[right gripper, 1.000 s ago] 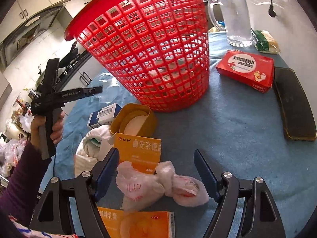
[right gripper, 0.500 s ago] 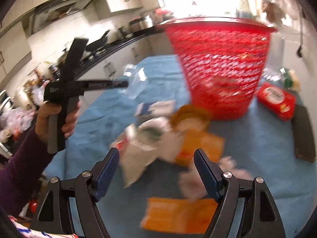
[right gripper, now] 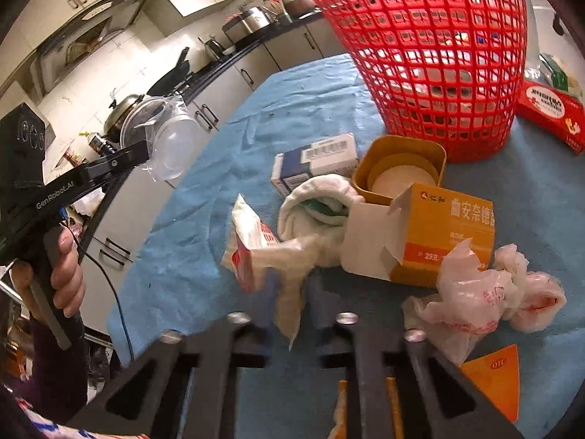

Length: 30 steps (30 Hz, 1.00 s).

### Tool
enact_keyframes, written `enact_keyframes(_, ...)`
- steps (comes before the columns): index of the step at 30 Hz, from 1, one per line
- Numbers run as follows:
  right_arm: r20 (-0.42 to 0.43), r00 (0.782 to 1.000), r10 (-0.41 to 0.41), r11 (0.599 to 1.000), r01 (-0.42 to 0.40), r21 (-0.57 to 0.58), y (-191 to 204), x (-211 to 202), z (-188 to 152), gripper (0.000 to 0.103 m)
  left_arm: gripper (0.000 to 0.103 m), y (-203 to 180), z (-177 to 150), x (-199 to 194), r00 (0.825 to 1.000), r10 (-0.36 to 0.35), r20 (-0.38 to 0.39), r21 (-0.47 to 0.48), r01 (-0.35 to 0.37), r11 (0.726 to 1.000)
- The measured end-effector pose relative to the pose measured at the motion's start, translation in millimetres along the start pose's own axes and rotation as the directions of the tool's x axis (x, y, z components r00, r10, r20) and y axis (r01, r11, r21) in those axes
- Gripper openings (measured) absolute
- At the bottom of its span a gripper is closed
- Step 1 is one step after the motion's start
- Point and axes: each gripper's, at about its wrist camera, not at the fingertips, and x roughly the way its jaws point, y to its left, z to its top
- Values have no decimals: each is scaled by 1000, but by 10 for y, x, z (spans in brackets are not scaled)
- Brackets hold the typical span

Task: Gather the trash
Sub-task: 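Grasp the clear plastic cup with the left tool while the right tool grasps the white paper bag, then carry the cup and paper bag over the red basket and open both tools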

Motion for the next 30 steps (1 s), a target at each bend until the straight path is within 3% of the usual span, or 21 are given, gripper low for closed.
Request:
enact_keyframes(1,4,1000,-4,1000,4,-13,36,-18,-11,1,29,2,-4,-32,1000,0,6,0,0,1000)
enact_keyframes(10,102,994,-29,992,41,-116,353,-506,-165,1,29,-167,-67,-333,999,-17,43,7,16,1000)
enact_keyframes(18,207,978,-35,988,65,-141,420,-1074,-232,1,29,-424,-37,-502,997,-33,76,29,31,999)
enact_keyframes(24,288,956,-58,985,102,-140,393,-1543,-174,1,29,-626,59,-600,994,-60,92,56,55,997)
enact_keyframes(30,410,908,-89,980,153,-126,352,-2093,69,1,29,-869,387,-601,989,-90,119,84,80,993)
